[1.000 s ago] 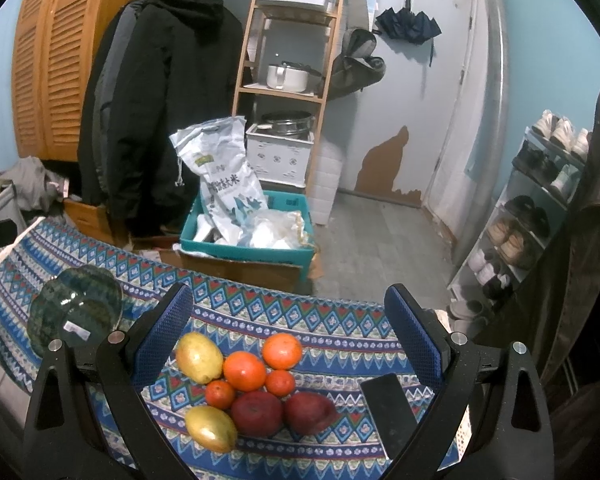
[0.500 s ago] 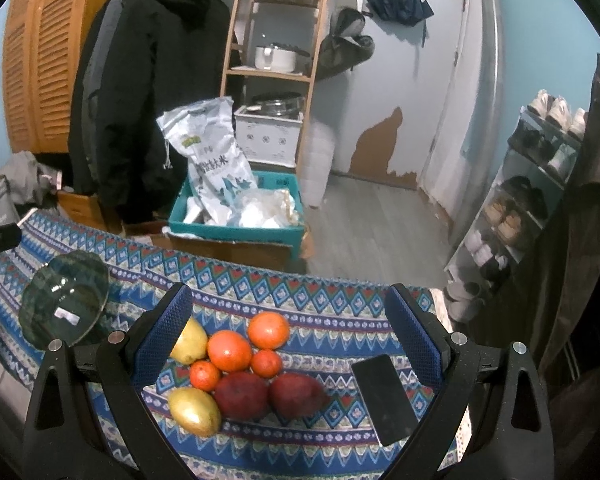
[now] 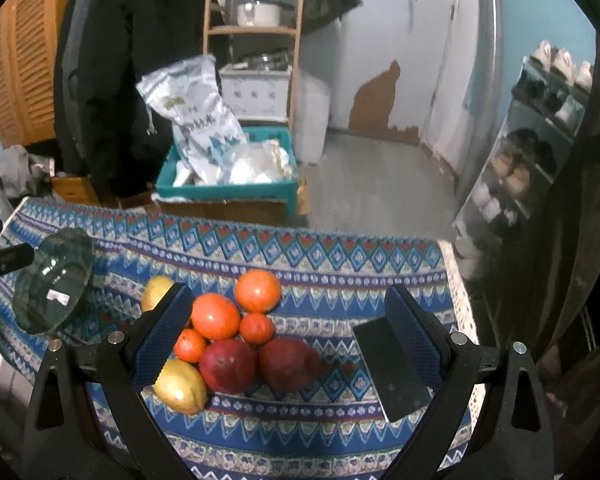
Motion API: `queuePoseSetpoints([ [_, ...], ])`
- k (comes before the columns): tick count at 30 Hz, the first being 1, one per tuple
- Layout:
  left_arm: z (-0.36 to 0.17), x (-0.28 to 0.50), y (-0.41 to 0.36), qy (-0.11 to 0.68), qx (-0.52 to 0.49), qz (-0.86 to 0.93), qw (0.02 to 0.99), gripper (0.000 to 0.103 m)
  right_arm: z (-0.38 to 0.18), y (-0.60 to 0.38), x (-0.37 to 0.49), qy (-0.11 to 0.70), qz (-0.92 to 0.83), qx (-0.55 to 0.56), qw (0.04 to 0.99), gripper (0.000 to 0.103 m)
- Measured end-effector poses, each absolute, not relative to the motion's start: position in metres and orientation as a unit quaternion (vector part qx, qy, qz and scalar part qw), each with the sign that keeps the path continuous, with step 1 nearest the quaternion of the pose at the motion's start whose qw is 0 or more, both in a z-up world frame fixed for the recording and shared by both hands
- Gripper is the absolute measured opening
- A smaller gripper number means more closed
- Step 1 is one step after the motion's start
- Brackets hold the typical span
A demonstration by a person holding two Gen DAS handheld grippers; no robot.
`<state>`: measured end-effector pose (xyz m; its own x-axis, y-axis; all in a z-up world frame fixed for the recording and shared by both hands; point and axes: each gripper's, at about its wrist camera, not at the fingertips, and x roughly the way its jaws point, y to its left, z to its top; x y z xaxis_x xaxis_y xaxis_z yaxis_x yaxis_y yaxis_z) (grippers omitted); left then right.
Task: Organize fruits
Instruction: 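Move the left tool to the large yellow pear while the right tool approaches the red apple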
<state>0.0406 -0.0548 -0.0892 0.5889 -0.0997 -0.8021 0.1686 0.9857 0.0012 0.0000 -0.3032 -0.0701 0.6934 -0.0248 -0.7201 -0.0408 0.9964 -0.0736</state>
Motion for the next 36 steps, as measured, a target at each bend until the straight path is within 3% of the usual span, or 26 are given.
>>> queuePoseSetpoints([
  [21, -0.180, 0.084, -0.095, 0.531, 0.035, -0.095, 0.841, 0.101, -0.185, -0.341, 0.040, 0.540, -0.007, -0.004, 0.842, 0.095],
  [36, -0.220, 0.109, -0.118, 0.561, 0.037, -0.109, 0.819, 0.101, -0.237, -0.346, 0.055, 0.585, 0.019, 0.062, 0.809, 0.093],
])
